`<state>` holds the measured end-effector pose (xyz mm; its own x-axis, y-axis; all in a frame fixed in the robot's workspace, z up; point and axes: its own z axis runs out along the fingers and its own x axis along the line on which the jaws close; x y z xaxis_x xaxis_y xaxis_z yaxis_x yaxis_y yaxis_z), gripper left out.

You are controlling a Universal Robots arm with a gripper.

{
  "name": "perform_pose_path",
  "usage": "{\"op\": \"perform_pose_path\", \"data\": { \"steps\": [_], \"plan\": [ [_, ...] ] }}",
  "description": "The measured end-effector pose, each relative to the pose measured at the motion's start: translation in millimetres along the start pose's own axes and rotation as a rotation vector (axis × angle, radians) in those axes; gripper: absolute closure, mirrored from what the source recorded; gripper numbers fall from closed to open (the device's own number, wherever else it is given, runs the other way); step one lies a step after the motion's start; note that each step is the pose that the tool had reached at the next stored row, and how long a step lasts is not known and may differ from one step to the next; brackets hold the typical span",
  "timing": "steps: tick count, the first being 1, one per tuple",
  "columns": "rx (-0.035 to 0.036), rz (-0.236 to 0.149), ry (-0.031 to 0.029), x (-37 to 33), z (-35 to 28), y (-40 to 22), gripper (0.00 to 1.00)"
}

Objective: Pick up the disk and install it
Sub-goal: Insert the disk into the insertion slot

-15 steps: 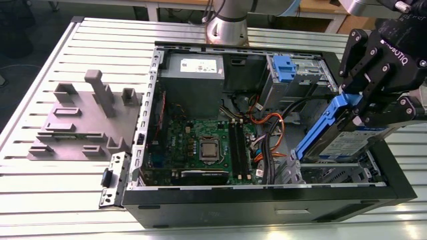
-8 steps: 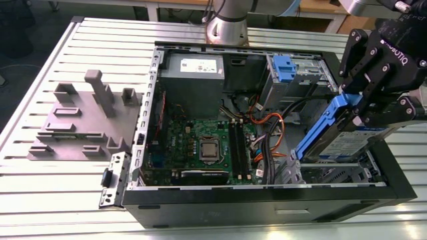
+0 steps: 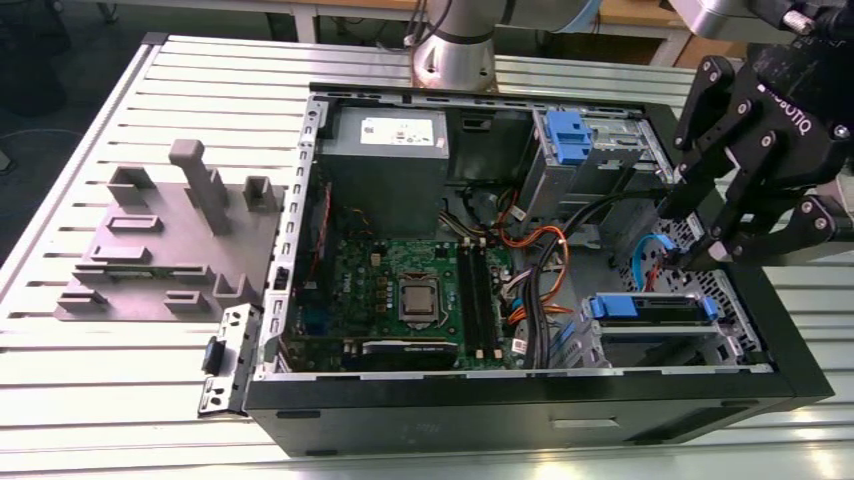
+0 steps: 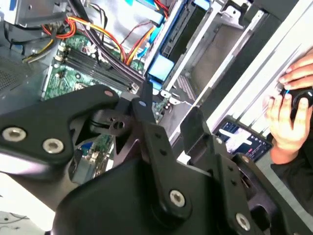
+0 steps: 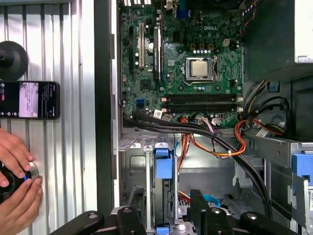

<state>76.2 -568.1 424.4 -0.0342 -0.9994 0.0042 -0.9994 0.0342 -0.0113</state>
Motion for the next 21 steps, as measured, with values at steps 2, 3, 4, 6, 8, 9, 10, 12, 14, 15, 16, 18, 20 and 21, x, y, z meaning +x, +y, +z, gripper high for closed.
{"op": "perform_pose_path", "data": {
  "steps": [2,3,4,6,8,9,10,12,14,15,16,18,20,21],
  "plan": [
    [0.0004,0.0,-0.0002,0.0,3.6,0.1,0.5],
    [0.0004,0.0,-0.0001,0.0,5.3,0.1,0.5],
    [0.0004,0.0,-0.0001,0.0,7.1,0.1,0.5],
    [0.0004,0.0,0.0,0.1,10.8,0.2,0.5],
    [0.0004,0.0,0.0,0.2,14.5,0.2,0.5],
    [0.0004,0.0,-0.0001,0.2,16.3,0.2,0.5],
    [0.0004,0.0,-0.0001,0.3,18.1,0.3,0.5],
    [0.0004,0.0,-0.0001,0.3,21.8,0.3,0.58],
    [0.0003,0.0,0.0,0.5,25.4,0.3,0.64],
    [0.0004,0.0,0.0,0.6,27.2,0.3,0.7],
    [0.0004,0.0,-0.0001,0.7,29.0,0.4,0.7],
    [0.0004,0.0,-0.0001,0.9,32.6,0.4,0.81],
    [0.0004,0.0,0.0,1.1,36.4,0.4,0.87],
    [0.0004,0.0,0.0,1.1,38.1,0.4,0.89]
  ]
}}
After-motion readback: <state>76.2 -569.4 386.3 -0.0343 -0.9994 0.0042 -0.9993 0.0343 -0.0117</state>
